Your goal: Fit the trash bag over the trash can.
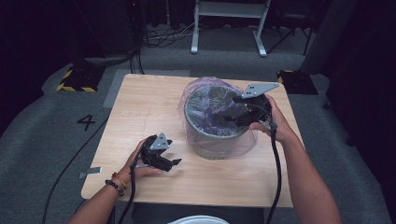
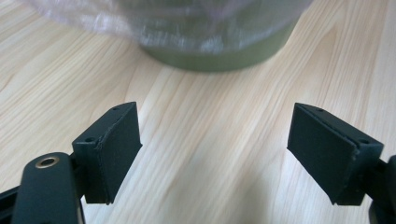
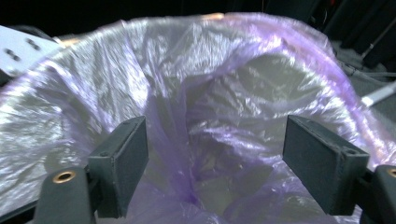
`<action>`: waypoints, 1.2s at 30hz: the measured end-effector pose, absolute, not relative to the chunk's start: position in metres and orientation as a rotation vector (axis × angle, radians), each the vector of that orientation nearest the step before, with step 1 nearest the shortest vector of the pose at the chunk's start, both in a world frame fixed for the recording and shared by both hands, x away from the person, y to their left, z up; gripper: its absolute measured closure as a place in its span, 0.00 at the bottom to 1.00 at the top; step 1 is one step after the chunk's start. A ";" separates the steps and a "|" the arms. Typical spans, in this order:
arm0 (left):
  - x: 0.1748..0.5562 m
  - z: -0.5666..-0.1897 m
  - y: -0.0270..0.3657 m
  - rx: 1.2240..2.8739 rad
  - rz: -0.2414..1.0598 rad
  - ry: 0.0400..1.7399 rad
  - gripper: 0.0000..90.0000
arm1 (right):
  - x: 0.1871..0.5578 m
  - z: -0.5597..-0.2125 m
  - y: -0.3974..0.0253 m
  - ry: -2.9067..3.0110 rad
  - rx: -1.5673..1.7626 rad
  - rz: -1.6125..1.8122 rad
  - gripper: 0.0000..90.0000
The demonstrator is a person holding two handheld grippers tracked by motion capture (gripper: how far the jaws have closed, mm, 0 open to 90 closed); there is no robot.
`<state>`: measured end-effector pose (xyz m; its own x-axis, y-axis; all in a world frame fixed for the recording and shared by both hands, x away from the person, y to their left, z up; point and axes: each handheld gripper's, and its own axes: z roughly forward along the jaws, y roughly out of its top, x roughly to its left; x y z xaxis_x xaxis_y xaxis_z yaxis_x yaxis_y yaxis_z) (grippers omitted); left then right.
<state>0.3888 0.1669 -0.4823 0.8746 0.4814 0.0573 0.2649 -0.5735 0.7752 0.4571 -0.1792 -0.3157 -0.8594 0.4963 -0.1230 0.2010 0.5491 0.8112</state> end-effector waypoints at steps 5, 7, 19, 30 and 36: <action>0.378 -0.488 0.176 2.245 0.362 0.520 0.18 | 0.461 -0.320 -0.171 2.527 0.591 1.106 0.26; 0.377 -0.490 0.178 2.260 0.367 0.548 0.18 | 0.462 -0.322 -0.170 2.553 0.608 1.086 0.26; 0.372 -0.503 0.185 2.278 0.302 0.615 0.18 | 0.472 -0.325 -0.160 2.646 0.708 0.913 0.25; 0.377 -0.504 0.186 2.282 0.253 0.627 0.16 | 0.472 -0.332 -0.152 2.607 0.740 0.724 0.27; 0.378 -0.503 0.186 2.284 0.252 0.625 0.16 | 0.471 -0.331 -0.150 2.621 0.740 0.703 0.27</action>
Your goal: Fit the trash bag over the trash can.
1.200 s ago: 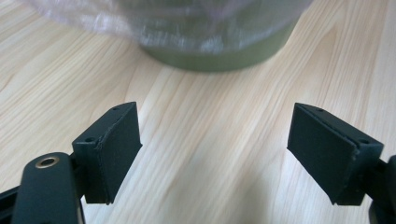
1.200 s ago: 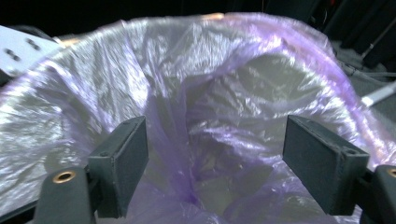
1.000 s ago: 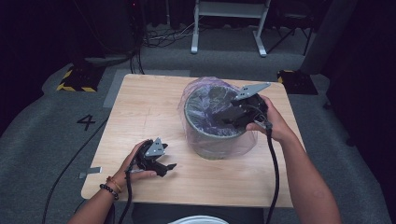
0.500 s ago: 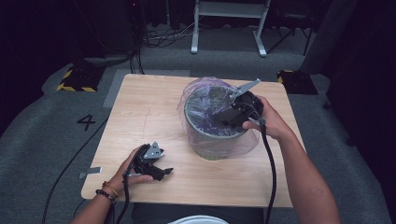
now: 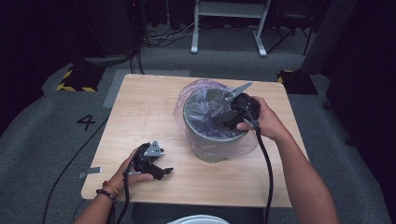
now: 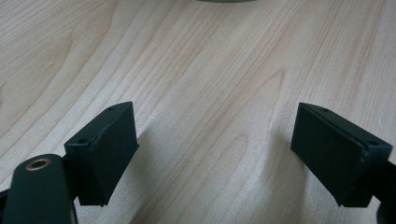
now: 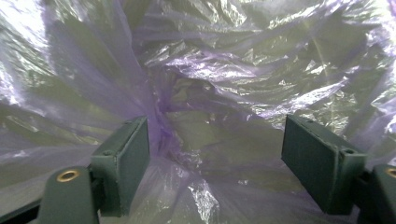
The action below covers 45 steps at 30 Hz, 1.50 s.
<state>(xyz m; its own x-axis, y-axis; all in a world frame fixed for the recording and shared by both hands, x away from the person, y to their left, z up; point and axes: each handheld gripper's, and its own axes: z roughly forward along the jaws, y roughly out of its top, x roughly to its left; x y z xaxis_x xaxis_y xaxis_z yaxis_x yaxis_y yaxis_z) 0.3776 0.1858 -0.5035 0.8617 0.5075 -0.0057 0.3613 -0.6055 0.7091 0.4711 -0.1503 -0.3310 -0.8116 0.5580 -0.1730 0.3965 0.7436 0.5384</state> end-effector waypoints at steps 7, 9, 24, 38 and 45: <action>0.378 -0.503 0.186 2.284 0.251 0.624 0.16 | 0.471 -0.329 -0.155 2.593 0.741 0.814 0.27; 0.378 -0.503 0.186 2.284 0.250 0.624 0.16 | 0.468 -0.326 -0.159 2.559 0.736 0.897 0.28; 0.378 -0.504 0.186 2.285 0.248 0.621 0.15 | 0.466 -0.330 -0.149 2.539 0.706 0.821 0.26; 0.378 -0.503 0.186 2.285 0.248 0.621 0.15 | 0.462 -0.330 -0.142 2.544 0.698 0.816 0.24; 0.378 -0.503 0.186 2.286 0.247 0.620 0.15 | 0.455 -0.320 -0.155 2.516 0.676 0.917 0.25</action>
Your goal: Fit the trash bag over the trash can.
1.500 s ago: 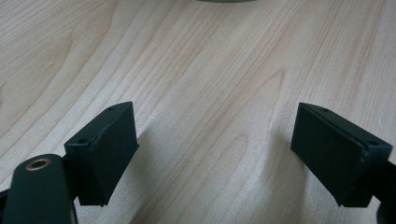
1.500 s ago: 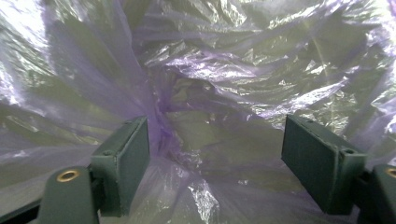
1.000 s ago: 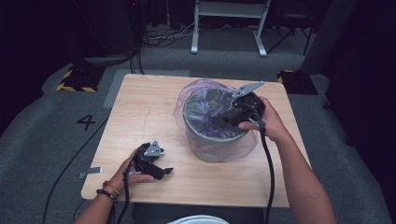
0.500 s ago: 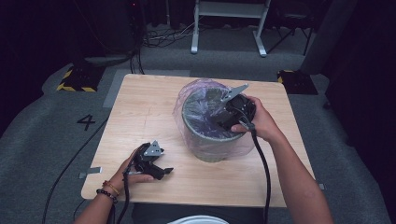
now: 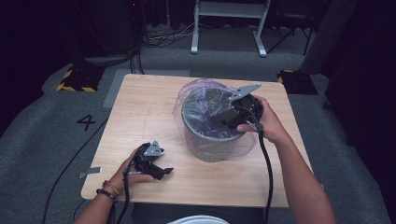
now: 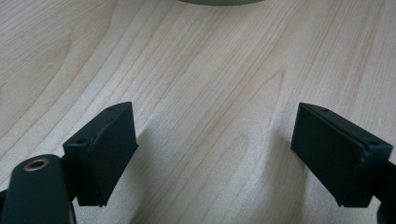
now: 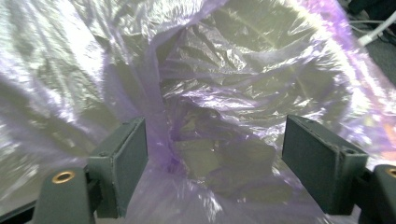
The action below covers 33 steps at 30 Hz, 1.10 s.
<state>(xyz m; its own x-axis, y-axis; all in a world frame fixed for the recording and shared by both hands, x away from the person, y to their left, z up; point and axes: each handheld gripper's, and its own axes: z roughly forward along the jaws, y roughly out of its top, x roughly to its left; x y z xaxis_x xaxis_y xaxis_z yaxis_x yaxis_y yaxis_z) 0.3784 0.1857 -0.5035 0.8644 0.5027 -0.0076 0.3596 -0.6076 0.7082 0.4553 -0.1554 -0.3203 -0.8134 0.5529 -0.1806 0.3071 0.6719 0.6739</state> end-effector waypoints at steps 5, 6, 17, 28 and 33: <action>0.378 -0.503 0.186 2.286 0.248 0.621 0.15 | 0.448 -0.312 -0.166 2.501 0.667 0.985 0.25; 0.378 -0.503 0.186 2.286 0.248 0.620 0.15 | 0.446 -0.311 -0.168 2.496 0.666 0.991 0.25; 0.379 -0.503 0.186 2.286 0.243 0.615 0.15 | 0.426 -0.299 -0.195 2.484 0.643 1.081 0.25; 0.379 -0.503 0.186 2.286 0.242 0.615 0.15 | 0.408 -0.292 -0.224 2.433 0.660 1.095 0.26; 0.379 -0.503 0.186 2.286 0.242 0.615 0.15 | 0.400 -0.302 -0.234 2.436 0.653 1.072 0.26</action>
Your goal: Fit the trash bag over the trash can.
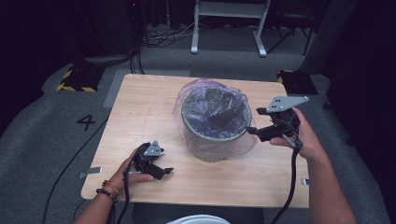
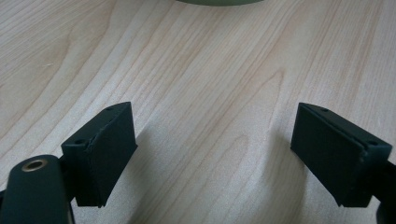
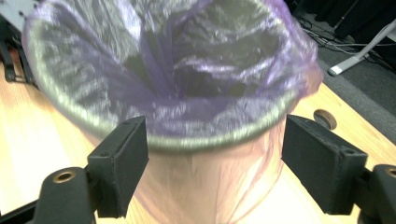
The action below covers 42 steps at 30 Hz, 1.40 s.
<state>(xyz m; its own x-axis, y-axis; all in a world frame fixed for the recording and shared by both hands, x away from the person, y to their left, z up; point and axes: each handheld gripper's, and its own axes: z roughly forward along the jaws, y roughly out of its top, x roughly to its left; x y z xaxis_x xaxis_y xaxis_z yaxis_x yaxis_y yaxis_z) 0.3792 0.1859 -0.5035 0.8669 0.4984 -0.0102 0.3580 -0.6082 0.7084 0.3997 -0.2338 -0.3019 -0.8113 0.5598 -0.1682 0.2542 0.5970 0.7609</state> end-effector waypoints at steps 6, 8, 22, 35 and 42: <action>0.379 -0.503 0.186 2.286 0.243 0.614 0.15 | 0.394 -0.313 -0.243 2.435 0.672 1.065 0.26; 0.379 -0.503 0.186 2.287 0.242 0.615 0.15 | 0.392 -0.317 -0.246 2.437 0.674 1.060 0.26; 0.379 -0.503 0.186 2.287 0.243 0.615 0.15 | 0.386 -0.347 -0.258 2.458 0.697 1.010 0.25; 0.379 -0.503 0.186 2.287 0.242 0.616 0.15 | 0.384 -0.375 -0.266 2.468 0.719 1.018 0.25; 0.379 -0.503 0.186 2.287 0.243 0.615 0.15 | 0.384 -0.392 -0.266 2.491 0.717 1.005 0.25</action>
